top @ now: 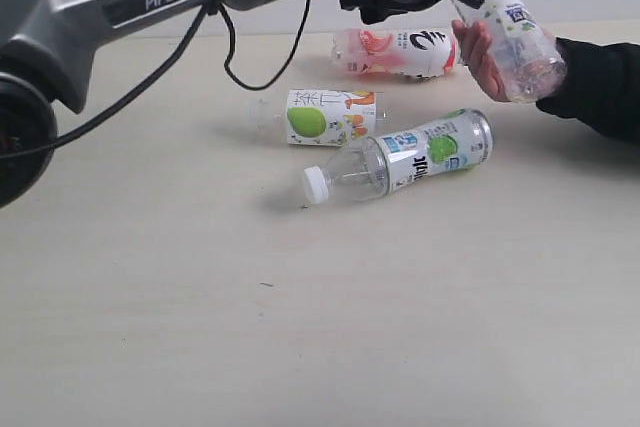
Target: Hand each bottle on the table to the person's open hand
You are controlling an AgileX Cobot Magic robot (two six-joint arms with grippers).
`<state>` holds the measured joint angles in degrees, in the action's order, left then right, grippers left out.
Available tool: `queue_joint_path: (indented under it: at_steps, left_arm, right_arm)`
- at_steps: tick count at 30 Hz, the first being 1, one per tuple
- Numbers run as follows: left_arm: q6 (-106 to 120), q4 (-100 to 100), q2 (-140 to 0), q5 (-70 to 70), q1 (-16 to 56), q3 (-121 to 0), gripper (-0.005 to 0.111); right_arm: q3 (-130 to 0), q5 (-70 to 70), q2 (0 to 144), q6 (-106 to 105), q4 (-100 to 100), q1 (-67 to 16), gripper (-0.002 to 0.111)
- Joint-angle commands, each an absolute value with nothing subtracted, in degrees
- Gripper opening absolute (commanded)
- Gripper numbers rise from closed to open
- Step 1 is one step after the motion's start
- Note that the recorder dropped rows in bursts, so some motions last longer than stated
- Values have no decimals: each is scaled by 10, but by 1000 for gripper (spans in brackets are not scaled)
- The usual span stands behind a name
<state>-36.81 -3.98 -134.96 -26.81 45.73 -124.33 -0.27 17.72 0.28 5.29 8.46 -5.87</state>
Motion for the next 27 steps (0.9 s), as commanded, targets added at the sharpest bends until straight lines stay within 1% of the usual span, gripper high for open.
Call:
queue_joint_path:
  at_steps: [1,3,5,7,8,9,10,13,15,19,21,23,24,25,26,27]
  left_arm:
    - [-251,-43,-1307,-362,474,-1248,88]
    - [-230,-43,-1291,-398,481,-1248,73]
    - [-215,-41,-1276,-441,486,-1248,55]
    - [-187,-41,-1261,-490,487,-1248,32]
    - [-175,-41,-1255,-511,487,-1248,22]
    - [-159,-41,-1250,-540,487,-1248,9]
    - [-136,-38,-1244,-572,487,-1248,1]
    - [-101,-34,-1230,-651,487,-1240,0]
    - [-85,-19,-1217,-674,487,-1220,0]
    - [-59,5,-1169,-628,498,-1122,0]
    - [-51,6,-1131,-571,505,-1045,0]
    - [-51,11,-1087,-485,518,-950,0]
    - [-51,17,-1042,-356,530,-847,0]
    - [-51,18,-1017,-286,538,-788,0]
    - [-51,19,-976,-161,548,-684,0]
    - [-52,19,-953,-94,550,-629,0]
  right_arm:
    - [0,172,0,48,85,-54,0]
    - [0,172,0,48,85,-54,0]
    - [0,172,0,48,85,-54,0]
    - [0,172,0,48,85,-54,0]
    - [0,172,0,48,85,-54,0]
    - [0,172,0,48,85,-54,0]
    - [0,172,0,48,85,-54,0]
    - [0,172,0,48,85,-54,0]
    - [0,172,0,48,85,-54,0]
    - [0,172,0,48,85,-54,0]
    - [0,172,0,48,85,-54,0]
    - [0,172,0,48,85,-54,0]
    - [0,172,0,48,85,-54,0]
    - [0,172,0,48,85,-54,0]
    - [0,172,0,48,85,-54,0]
    - [0,172,0,48,85,-54,0]
